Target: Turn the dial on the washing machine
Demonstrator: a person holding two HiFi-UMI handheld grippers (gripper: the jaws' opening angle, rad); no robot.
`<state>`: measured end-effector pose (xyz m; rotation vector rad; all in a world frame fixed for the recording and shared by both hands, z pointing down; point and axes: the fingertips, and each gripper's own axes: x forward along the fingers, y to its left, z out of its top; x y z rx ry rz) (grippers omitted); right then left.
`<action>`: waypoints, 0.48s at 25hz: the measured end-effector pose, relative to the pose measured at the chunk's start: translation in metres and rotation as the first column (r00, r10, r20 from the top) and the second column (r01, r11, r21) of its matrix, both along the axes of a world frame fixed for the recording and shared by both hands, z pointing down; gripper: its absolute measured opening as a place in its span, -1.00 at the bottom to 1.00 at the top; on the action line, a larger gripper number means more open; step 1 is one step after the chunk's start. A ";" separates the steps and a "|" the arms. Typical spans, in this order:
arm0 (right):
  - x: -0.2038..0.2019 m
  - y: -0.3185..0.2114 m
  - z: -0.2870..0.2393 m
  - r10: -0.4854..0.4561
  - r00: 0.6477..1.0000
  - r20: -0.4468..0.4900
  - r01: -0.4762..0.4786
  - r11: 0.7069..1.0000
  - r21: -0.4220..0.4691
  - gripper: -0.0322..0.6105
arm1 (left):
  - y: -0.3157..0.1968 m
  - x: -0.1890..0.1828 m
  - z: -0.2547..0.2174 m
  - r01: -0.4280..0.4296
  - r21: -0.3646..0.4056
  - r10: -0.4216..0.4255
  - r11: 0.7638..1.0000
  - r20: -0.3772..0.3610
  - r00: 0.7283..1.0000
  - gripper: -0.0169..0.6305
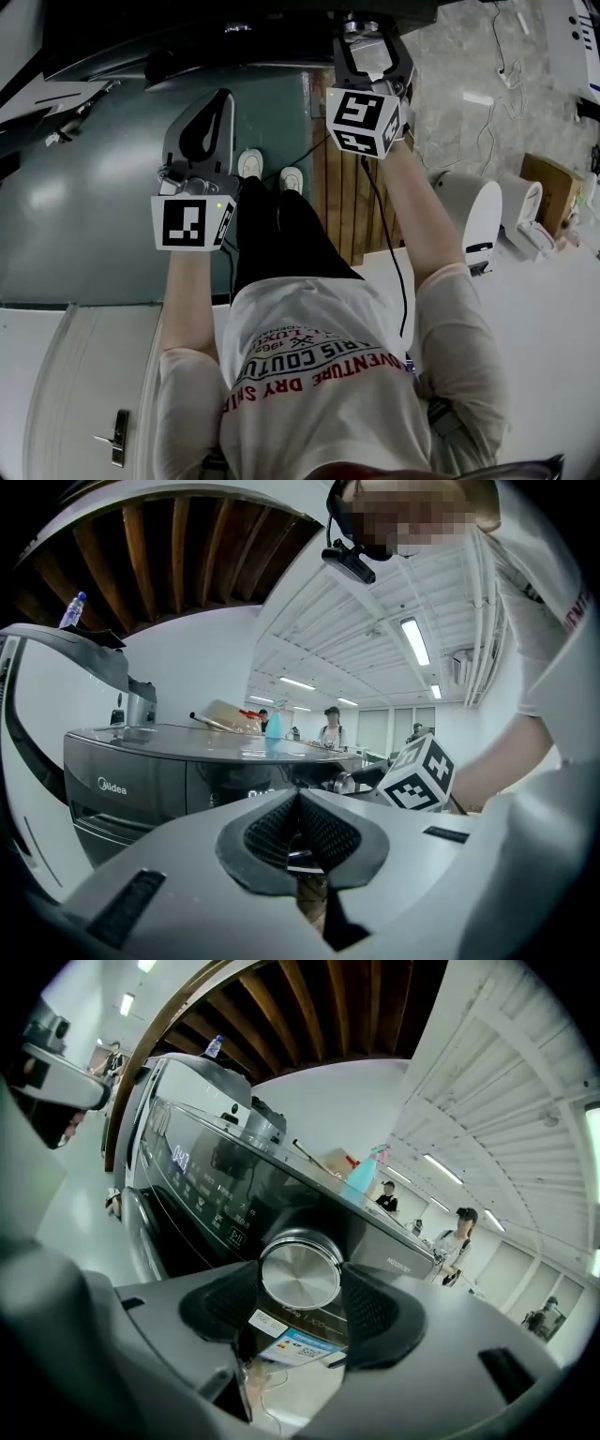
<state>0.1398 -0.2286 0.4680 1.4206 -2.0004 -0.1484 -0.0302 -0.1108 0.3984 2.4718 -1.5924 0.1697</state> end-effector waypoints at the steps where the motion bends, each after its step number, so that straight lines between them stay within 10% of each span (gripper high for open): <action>1: 0.000 0.000 0.000 0.006 1.000 0.014 -0.006 1.000 -0.007 0.01 | 0.001 0.000 0.001 0.000 -0.003 0.000 1.000 0.000 1.000 -0.90; 12: 0.006 -0.002 -0.001 0.102 0.963 0.249 -0.071 0.989 -0.130 0.00 | 0.002 0.001 -0.001 0.003 0.000 -0.003 1.000 0.006 1.000 -0.90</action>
